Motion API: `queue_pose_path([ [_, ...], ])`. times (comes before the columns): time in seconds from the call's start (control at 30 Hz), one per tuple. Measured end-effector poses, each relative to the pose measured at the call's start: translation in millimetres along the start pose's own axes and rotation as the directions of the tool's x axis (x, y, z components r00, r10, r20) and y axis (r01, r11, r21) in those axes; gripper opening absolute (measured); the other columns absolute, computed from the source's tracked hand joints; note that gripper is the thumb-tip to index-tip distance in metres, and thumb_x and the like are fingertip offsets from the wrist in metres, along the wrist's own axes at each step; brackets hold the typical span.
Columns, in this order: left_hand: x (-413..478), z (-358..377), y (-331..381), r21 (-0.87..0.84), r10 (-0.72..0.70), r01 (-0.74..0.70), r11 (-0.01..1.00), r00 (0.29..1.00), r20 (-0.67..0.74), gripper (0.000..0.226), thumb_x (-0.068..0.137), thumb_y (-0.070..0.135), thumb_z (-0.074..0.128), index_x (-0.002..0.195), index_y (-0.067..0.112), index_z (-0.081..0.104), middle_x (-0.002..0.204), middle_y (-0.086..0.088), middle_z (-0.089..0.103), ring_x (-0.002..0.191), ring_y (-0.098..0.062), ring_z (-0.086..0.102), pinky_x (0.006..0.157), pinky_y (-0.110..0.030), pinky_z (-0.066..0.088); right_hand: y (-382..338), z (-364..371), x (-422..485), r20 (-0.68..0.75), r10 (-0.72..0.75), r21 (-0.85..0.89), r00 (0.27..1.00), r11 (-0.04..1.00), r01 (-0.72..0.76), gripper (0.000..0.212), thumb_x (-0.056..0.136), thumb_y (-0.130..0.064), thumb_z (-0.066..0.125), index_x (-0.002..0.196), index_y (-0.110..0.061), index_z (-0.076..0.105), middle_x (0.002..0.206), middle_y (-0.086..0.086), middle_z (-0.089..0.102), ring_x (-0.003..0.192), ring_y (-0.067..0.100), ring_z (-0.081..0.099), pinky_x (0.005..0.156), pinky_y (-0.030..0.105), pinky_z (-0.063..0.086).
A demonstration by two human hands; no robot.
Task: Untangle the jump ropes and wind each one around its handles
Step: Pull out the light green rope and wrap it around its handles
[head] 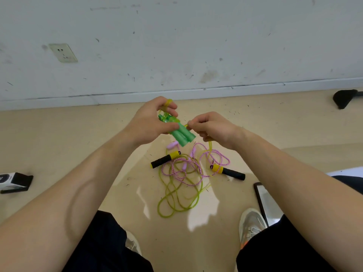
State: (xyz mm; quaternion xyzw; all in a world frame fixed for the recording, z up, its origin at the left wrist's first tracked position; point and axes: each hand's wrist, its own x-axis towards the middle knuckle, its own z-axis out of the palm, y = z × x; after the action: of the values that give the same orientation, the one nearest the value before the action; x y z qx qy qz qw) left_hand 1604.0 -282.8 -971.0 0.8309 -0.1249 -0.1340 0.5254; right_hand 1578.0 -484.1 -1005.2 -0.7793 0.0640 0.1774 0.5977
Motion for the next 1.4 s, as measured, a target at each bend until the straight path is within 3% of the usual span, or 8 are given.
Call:
queue_pose_path([
  [0.17,3,7,-9,0.358,0.174,-0.165,0.919,0.985,0.006,0.048,0.079,0.007,0.082,0.116,0.021,0.056,0.103,0.008,0.061,0.085,-0.005,0.056,0.075,-0.02,0.048,-13,5,-6,0.028,0.047,0.132,0.999,0.99,-0.05,0.022,0.097,-0.011,0.055,0.093,-0.008,0.076,0.071,-0.001,0.062,0.055,0.013,0.048,0.053,0.025,0.042],
  [0.37,8,7,-12,0.4,0.212,-0.141,0.906,0.967,-0.14,0.047,0.082,0.015,0.079,0.121,0.02,0.054,0.104,0.011,0.058,0.094,-0.013,0.054,0.082,-0.028,0.045,-20,25,-19,-0.064,0.07,0.324,0.996,0.945,-0.046,0.018,0.096,-0.013,0.059,0.108,-0.009,0.073,0.085,0.004,0.074,0.059,0.012,0.059,0.057,0.026,0.052],
  [0.57,6,15,-21,0.405,0.301,-0.2,0.892,0.931,-0.204,0.045,0.082,0.011,0.076,0.122,0.017,0.055,0.107,0.006,0.058,0.095,-0.015,0.055,0.086,-0.036,0.049,-26,34,-28,-0.064,0.103,0.253,0.993,0.964,-0.083,0.02,0.097,-0.013,0.052,0.098,-0.003,0.069,0.073,0.004,0.072,0.045,0.013,0.053,0.047,0.022,0.045],
  [0.77,8,13,-16,-0.111,-0.013,-0.029,0.993,0.932,-0.362,0.036,0.087,0.004,0.073,0.116,0.015,0.055,0.106,0.002,0.058,0.084,-0.019,0.066,0.06,-0.033,0.062,-18,42,-31,-0.119,-0.288,-0.233,0.95,0.938,0.256,0.04,0.101,-0.012,0.044,0.128,-0.035,0.062,0.077,0.001,0.069,0.039,0.002,0.053,0.046,0.01,0.039],
  [0.97,7,21,-20,-0.478,-0.306,0.139,0.867,0.906,-0.291,0.031,0.087,0.003,0.075,0.108,0.009,0.053,0.109,-0.01,0.06,0.089,-0.025,0.068,0.066,-0.035,0.062,-3,57,-25,-0.08,-0.439,-0.659,0.895,0.697,0.282,0.042,0.102,-0.019,0.04,0.141,-0.03,0.051,0.095,0.003,0.064,0.082,0.027,0.06,0.07,0.04,0.051],
  [1.17,7,21,-21,-0.607,-0.394,0.167,0.777,0.881,-0.262,0.044,0.081,0.005,0.08,0.114,0.005,0.052,0.108,-0.01,0.057,0.092,-0.025,0.067,0.061,-0.03,0.061,2,77,-34,0.045,-0.445,-0.885,0.894,0.398,0.243,0.067,0.099,-0.026,0.046,0.156,-0.008,0.016,0.125,0.008,0.047,0.103,0.029,0.054,0.065,0.036,0.039],
  [1.27,10,21,-21,-0.591,-0.391,0.158,0.791,0.874,-0.29,0.044,0.078,-0.001,0.081,0.11,0.008,0.053,0.102,-0.006,0.055,0.089,-0.023,0.066,0.066,-0.036,0.062,6,85,-36,-0.022,-0.46,-0.783,0.888,0.56,0.271,0.053,0.096,-0.023,0.049,0.146,-0.009,0.034,0.118,0.008,0.051,0.094,0.03,0.056,0.067,0.038,0.043],
  [1.4,12,18,-16,-0.59,-0.379,0.125,0.798,0.865,-0.329,0.041,0.081,-0.001,0.078,0.112,0.007,0.053,0.099,-0.002,0.057,0.09,-0.023,0.067,0.068,-0.038,0.063,7,79,-31,-0.218,-0.24,-0.26,0.946,0.948,0.181,0.023,0.103,-0.028,0.04,0.112,-0.017,0.058,0.092,0.001,0.072,0.06,0.015,0.057,0.066,0.037,0.052],
])
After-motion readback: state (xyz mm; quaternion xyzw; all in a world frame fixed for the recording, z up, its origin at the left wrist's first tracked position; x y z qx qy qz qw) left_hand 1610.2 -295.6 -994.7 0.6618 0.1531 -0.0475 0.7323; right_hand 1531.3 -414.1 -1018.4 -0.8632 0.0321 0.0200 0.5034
